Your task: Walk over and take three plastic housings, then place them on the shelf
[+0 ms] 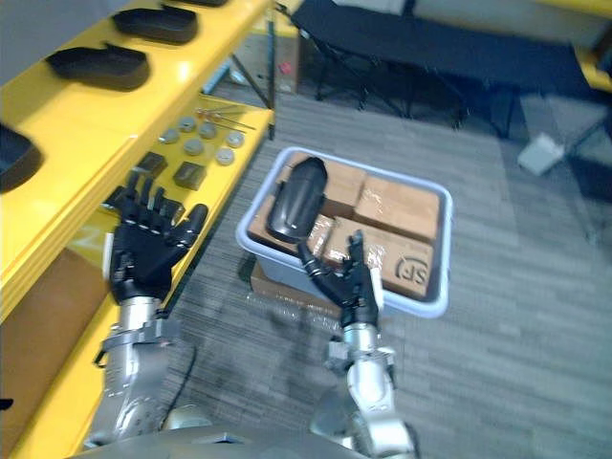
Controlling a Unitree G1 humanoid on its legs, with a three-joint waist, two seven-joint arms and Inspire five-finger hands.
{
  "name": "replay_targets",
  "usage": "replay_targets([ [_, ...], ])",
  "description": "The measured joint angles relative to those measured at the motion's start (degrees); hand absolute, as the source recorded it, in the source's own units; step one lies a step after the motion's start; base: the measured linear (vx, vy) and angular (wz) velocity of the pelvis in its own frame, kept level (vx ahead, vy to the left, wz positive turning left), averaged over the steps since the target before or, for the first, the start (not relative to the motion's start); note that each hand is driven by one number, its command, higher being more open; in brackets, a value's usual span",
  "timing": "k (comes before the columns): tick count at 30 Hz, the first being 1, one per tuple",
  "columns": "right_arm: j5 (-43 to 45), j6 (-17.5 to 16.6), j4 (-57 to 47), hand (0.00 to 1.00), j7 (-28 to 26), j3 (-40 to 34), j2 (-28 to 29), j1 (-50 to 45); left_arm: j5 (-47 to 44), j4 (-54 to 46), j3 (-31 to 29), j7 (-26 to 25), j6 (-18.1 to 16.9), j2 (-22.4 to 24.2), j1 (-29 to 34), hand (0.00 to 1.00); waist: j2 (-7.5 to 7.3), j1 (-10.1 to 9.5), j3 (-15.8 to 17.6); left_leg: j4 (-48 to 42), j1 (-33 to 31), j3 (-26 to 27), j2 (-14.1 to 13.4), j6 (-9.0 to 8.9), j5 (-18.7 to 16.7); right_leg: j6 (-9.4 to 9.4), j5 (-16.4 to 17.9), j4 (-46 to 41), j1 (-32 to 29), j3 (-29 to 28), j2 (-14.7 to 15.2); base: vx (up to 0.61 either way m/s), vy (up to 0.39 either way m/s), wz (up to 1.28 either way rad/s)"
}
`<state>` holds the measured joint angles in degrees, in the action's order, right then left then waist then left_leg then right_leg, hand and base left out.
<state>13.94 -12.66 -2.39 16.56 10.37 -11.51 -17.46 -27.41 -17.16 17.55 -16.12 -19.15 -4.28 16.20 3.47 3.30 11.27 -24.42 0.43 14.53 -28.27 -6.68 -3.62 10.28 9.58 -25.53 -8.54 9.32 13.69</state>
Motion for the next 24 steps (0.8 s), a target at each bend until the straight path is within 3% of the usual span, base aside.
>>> replay_targets([
  [2,-0.3,0.0,0.0,1.0,0.0,-3.3,-1.3,-1.6,0.2,0.5,2.6,1.1,0.2,0.0,-0.1,1.0,-0.25,0.54,0.3,-2.6,-1.5,0.3,-0.5,2.35,4.9,-1.99,-0.6,2.9,1.4,0.0,-0.9,0.05,-0.313,-0.29],
  [3,-0.4,0.1,0.0,1.0,0.0,-4.3,-1.7,-2.1,0.6,1.0,3.1,1.6,0.2,0.1,-0.2,1.0,0.09,0.53,0.2,-3.9,-2.1,0.5,-0.1,1.65,3.9,-2.64,-1.1,4.2,2.0,0.0,-1.2,0.07,-0.283,-0.43],
  [4,-1.4,0.3,0.2,1.0,0.1,-6.4,-2.3,-2.4,1.0,1.6,4.2,3.3,0.2,-0.1,0.1,1.0,0.59,0.41,0.2,-5.5,-3.3,-0.2,4.1,0.12,-2.4,-3.52,-2.7,8.0,3.9,-0.5,-2.2,0.06,-0.145,-0.34],
  [5,-1.6,0.3,0.3,1.0,0.2,-6.6,-2.3,-2.4,1.0,1.6,4.3,3.6,0.2,-0.1,0.1,1.0,0.6,0.32,0.2,-5.4,-3.4,-0.3,5.1,0.08,-3.4,-3.61,-3.0,8.5,4.1,-0.7,-2.3,0.05,-0.126,-0.36],
  [6,-2.1,0.3,0.5,1.0,0.2,-6.9,-2.4,-2.2,1.0,1.6,4.3,4.5,0.2,-0.1,0.4,1.0,0.74,-0.11,0.1,-4.7,-4.0,-0.9,8.1,0.05,-5.9,-3.8,-4.0,10.2,4.8,-1.1,-2.8,0.03,-0.04,-0.4],
  [7,-2.5,0.3,1.4,1.0,0.2,-6.8,-3.2,-1.2,1.0,1.6,4.2,5.3,-0.2,-0.5,1.4,1.0,0.99,-1.12,-0.1,-1.4,-4.0,-1.2,11.9,1.14,-8.1,-3.65,-5.4,12.3,5.2,-1.9,-3.7,0.02,-0.016,-0.39],
  [8,-2.5,0.4,2.1,1.0,0.4,-6.8,-3.3,-0.7,1.0,1.6,4.1,5.4,-0.2,-1.0,1.7,1.0,0.99,-1.32,-0.2,-0.2,-3.5,-1.2,12.4,1.69,-8.6,-3.64,-5.9,13.0,5.4,-1.9,-3.9,0.01,0.018,-0.3],
  [10,-2.5,1.3,6.3,1.0,0.9,-6.9,-4.5,4.0,0.9,2.1,2.8,6.4,-0.2,-2.0,2.8,1.0,1.18,-2.04,-0.5,6.5,-1.9,-4.1,15.9,-0.52,-8.4,-2.01,-9.3,17.2,5.2,-2.0,-3.2,-0.03,0.056,-0.07],
  [12,-2.5,2.7,13.6,1.0,3.2,-6.9,-4.5,10.3,0.1,3.5,1.5,8.9,0.1,-2.5,2.8,1.0,0.4,-3.56,-0.1,7.6,-1.9,-3.0,18.6,-0.17,-7.5,-1.08,-13.0,21.4,5.7,-1.8,-1.0,-0.1,0.144,-0.19],
  [15,-2.5,4.9,21.8,1.0,5.6,-7.0,-4.5,17.2,0.0,3.5,0.6,11.3,0.9,-3.5,2.7,1.0,0.44,-5.25,0.0,4.9,-3.5,-2.9,20.3,1.1,-8.6,-0.18,-15.4,24.1,6.7,-0.8,0.8,-0.1,0.171,-0.02],
  [19,-2.4,6.7,30.2,1.0,9.0,-8.1,-4.6,28.0,1.1,3.0,1.2,13.0,2.4,-4.5,0.0,1.0,0.06,-7.03,0.9,-0.5,-8.6,-4.8,20.4,1.71,-10.2,-0.32,-16.9,24.9,5.6,0.7,1.2,-0.12,0.084,0.17],
  [24,-2.2,10.7,41.4,1.0,12.4,-9.8,-8.7,44.2,1.0,2.7,2.1,13.2,4.7,-5.9,-3.3,1.0,-1.21,-10.21,6.1,-2.7,-12.5,-7.1,21.2,2.11,-9.9,-1.47,-18.0,25.8,4.5,3.3,2.0,-0.12,0.026,0.18],
])
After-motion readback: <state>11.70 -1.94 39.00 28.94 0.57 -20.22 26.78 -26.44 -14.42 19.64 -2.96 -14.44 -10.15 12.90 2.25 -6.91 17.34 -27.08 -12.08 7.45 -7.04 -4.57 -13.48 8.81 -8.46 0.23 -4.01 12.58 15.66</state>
